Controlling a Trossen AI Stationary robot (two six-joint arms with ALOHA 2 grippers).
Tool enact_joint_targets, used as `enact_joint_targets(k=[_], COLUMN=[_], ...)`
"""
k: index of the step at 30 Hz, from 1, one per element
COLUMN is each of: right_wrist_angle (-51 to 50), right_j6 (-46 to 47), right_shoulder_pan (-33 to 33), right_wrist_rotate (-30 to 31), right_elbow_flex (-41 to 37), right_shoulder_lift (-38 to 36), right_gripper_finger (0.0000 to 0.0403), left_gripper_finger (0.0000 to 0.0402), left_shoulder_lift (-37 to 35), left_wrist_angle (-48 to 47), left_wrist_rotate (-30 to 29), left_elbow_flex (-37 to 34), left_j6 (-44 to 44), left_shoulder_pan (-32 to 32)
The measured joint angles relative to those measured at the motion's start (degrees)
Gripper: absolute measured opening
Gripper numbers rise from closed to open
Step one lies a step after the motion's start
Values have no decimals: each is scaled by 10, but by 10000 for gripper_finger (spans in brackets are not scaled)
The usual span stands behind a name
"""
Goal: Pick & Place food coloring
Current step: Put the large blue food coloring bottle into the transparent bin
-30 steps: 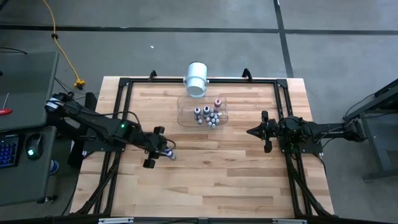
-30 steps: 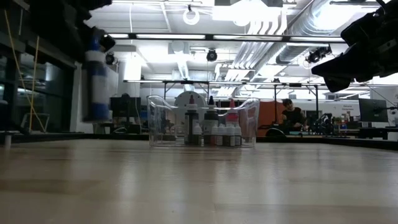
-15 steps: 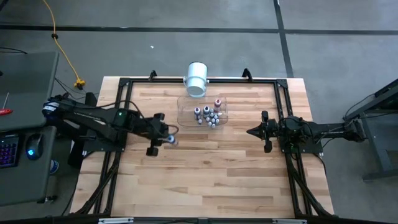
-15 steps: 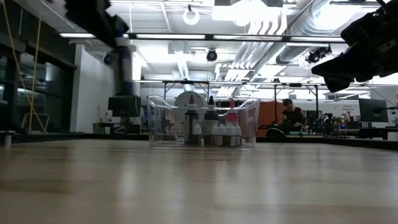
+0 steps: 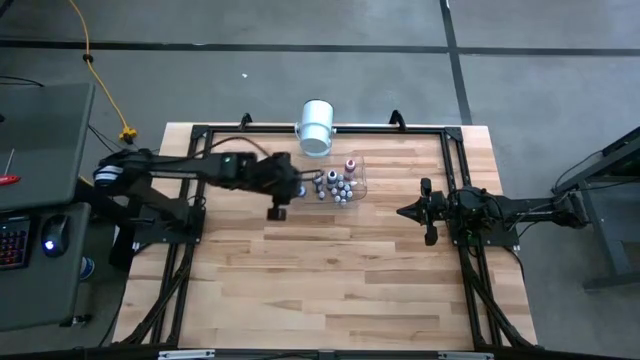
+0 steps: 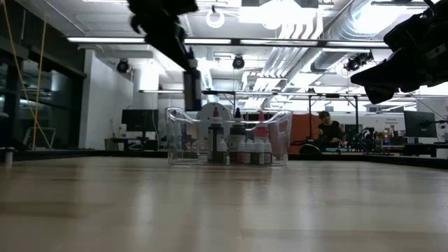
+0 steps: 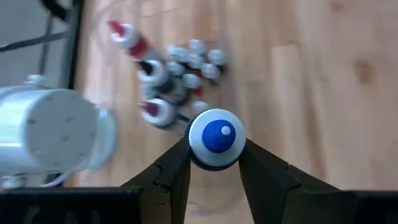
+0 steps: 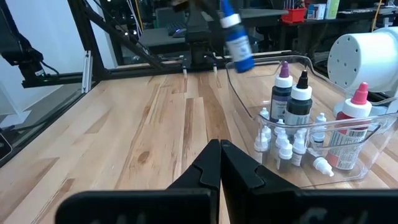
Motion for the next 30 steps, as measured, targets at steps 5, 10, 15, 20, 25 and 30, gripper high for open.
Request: enact_joint_targets(k=[5,10,15,20,25,30], right_wrist_angle=[0,0,0,0,0,0], right_j6=[0,0,0,0,0,0], right_shoulder_pan=[0,0,0,0,0,0], right_wrist_rotate=[0,0,0,0,0,0], right_elbow_flex=[0,0,0,0,0,0], right_shoulder_lift=[0,0,0,0,0,0], right_gripper_finger=[0,0,1,1,1,1], left_gripper_finger=[121,121,121,121,121,121], left_shoulder_lift=[40,70,107,139,165,183], left_wrist_angle=[5,23,24,49,68,70], left_wrist_rotate=[-13,-5,24,41,49,51], left_elbow_flex=[35,36,36,36,36,36], left_j6=[-5,-26,-56,-67,-92,-96], left_shoulder_pan=[29,56,75,81,84,83])
